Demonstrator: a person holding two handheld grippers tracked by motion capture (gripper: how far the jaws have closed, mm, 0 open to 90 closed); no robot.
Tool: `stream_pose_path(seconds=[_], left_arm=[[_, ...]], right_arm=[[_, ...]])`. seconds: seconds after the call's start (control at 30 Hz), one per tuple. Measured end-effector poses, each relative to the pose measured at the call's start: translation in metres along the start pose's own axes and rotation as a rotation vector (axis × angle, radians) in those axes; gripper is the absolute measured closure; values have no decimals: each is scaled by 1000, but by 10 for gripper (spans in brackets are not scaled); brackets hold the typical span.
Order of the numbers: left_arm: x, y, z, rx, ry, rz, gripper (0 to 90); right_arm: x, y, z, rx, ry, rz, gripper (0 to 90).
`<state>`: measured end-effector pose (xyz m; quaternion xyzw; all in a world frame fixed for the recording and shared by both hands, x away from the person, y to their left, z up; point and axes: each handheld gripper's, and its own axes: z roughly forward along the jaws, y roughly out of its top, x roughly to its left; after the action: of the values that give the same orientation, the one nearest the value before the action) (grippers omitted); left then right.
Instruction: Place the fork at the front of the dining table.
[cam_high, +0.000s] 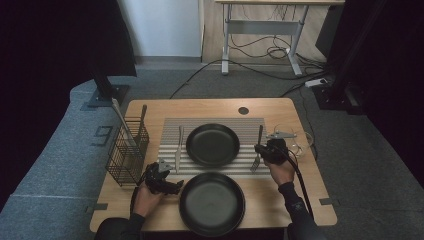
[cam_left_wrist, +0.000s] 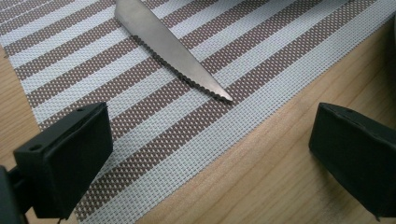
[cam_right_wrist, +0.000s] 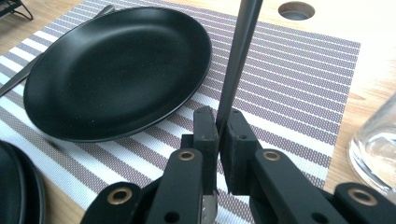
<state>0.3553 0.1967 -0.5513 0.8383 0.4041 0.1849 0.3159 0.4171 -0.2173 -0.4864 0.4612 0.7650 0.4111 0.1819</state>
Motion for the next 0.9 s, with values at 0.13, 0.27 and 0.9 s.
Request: stream_pose_path(seconds=[0.13,0.27,0.9], left_arm=[[0,0,0,-1,-2,-2,0],[0,0,0,-1,-3,-2,0],[1,0,1,-2,-9,-6,0]], right_arm=[[0,3,6,4,0,-5,847],[-1,4,12,7,-7,3,844],[-6,7,42,39,-29,34,835]])
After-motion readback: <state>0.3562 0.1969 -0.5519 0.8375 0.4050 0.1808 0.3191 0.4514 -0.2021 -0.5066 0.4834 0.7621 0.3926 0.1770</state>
